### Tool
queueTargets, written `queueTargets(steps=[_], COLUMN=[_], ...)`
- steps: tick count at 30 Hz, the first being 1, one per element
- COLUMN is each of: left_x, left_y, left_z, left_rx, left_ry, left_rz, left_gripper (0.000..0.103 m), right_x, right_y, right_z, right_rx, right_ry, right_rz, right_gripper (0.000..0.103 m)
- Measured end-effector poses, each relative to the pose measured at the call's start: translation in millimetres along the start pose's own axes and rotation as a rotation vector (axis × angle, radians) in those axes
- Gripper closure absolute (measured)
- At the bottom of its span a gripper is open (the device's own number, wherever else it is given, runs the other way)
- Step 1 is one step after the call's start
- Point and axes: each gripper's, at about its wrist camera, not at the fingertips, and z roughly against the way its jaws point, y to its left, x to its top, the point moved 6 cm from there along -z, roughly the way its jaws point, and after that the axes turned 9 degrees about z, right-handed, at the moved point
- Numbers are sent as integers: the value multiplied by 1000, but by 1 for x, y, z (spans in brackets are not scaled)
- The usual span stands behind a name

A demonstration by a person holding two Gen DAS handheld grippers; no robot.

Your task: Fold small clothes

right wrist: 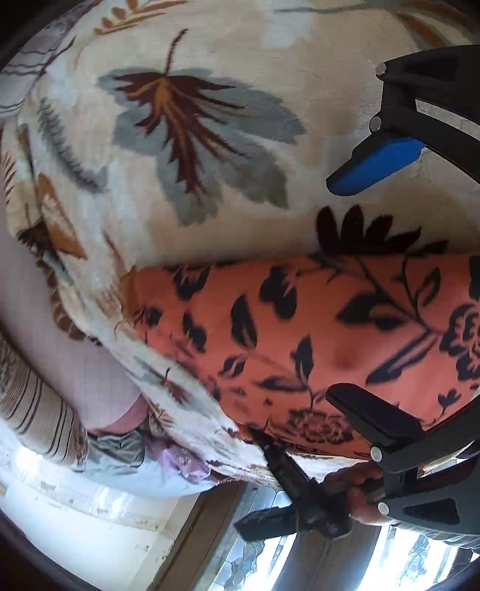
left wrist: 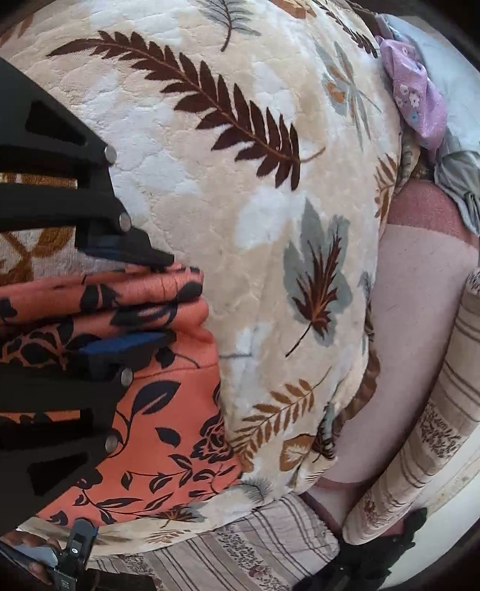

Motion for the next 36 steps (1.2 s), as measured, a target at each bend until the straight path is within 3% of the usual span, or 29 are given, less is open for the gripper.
queueTargets(steps=[2, 4, 7, 11, 14, 16, 18, 20, 24, 27, 30, 36], left_x=[4, 6, -6, -51, -86, -102, -113, -119, -128, -137, -147, -155], left_y=[3, -2, -15, -26, -28, -28, -30, -31, -34, -30, -25, -28], left_z=[11, 30, 68, 105, 110, 125, 149, 168, 197, 205, 206, 214], left_rx=[15, 30, 15, -1, 73, 98, 99, 126, 175, 229, 218, 254], left_ry=[-2, -40, -101, -128, -58, -56, -111, -160, -237, -235, -190, -196], left_rz=[26, 10, -50, -73, -103, -117, -117, -109, -102, -108, -84, -73], left_gripper=[50, 50, 41, 24, 24, 24, 22, 15, 12, 12, 12, 12], right_x=[1, 5, 2, -27, -49, -51, -51, -58, -97, -132, -154, -151], right_y=[4, 15, 44, 81, 62, 64, 77, 90, 103, 98, 86, 89], right_z=[9, 28, 63, 56, 10, 24, 47, 66, 74, 79, 84, 110], right_rx=[-10, -26, 26, 85, -13, -21, -27, -85, -234, -306, -331, -377], right_ry=[-33, -97, -201, -145, 30, -23, -86, -137, -117, -100, -86, -149], right_rz=[6, 32, 67, 170, 134, 96, 127, 182, 314, 352, 336, 330], right_gripper=[0, 0, 0, 0, 0, 0, 0, 0, 0, 0, 0, 0])
